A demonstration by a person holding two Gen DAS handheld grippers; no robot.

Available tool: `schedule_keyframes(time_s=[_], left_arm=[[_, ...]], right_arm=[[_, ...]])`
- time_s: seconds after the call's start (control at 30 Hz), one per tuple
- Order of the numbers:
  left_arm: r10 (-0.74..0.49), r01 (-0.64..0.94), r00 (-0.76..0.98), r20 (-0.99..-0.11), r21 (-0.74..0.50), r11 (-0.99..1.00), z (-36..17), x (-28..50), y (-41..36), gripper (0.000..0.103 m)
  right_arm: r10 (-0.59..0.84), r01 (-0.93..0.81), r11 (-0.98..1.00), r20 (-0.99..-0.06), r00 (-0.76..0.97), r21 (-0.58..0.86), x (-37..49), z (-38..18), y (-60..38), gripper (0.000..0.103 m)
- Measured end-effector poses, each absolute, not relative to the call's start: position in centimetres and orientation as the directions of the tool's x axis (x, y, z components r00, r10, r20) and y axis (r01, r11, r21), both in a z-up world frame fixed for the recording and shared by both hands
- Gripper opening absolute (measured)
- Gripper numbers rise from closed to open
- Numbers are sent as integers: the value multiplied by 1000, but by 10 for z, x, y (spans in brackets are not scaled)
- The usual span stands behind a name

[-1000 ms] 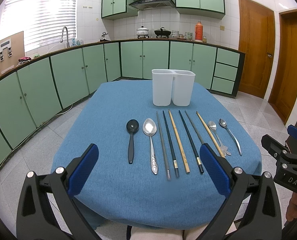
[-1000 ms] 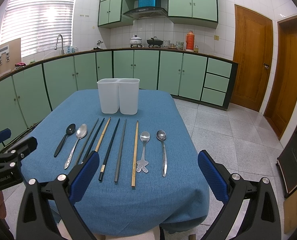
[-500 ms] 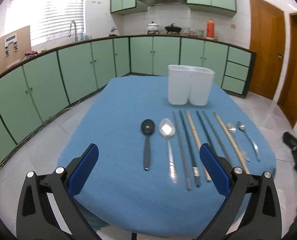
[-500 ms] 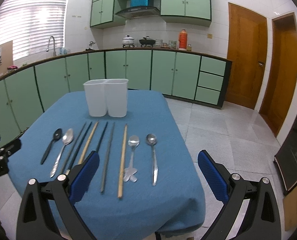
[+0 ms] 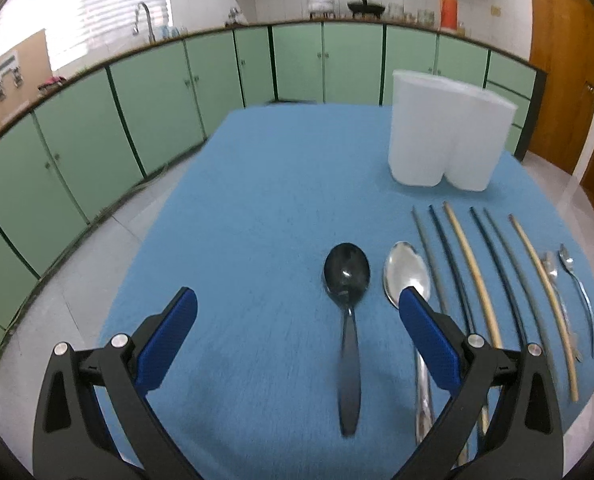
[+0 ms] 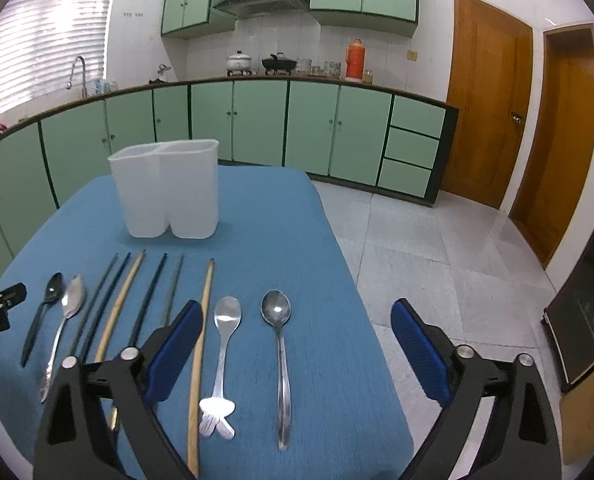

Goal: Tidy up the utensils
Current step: 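Reach the left tool to the black plastic spoon and close on it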

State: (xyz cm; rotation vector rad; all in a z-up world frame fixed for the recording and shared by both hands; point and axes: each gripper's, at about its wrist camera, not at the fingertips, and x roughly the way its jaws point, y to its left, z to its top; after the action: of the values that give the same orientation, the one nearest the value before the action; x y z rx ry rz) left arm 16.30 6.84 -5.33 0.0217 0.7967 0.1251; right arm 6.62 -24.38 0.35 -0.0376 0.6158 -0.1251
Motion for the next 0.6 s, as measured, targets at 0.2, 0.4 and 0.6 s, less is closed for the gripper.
schedule_keyframes(time_s=[0.2, 0.4, 0.6], left_arm=[[117, -93, 659, -743, 74, 993, -66, 194, 69, 93], [103, -76, 625, -774, 72, 995, -78, 214, 71, 83], [94, -67, 612, -785, 67, 995, -86, 224, 73, 83]], right_arm=[[-129, 105, 992, -620, 774, -76, 93, -10, -248, 81], [-136, 113, 991, -641, 756, -77, 111, -16, -250, 81], [-139, 107, 990, -658, 740, -89, 124, -22, -249, 81]])
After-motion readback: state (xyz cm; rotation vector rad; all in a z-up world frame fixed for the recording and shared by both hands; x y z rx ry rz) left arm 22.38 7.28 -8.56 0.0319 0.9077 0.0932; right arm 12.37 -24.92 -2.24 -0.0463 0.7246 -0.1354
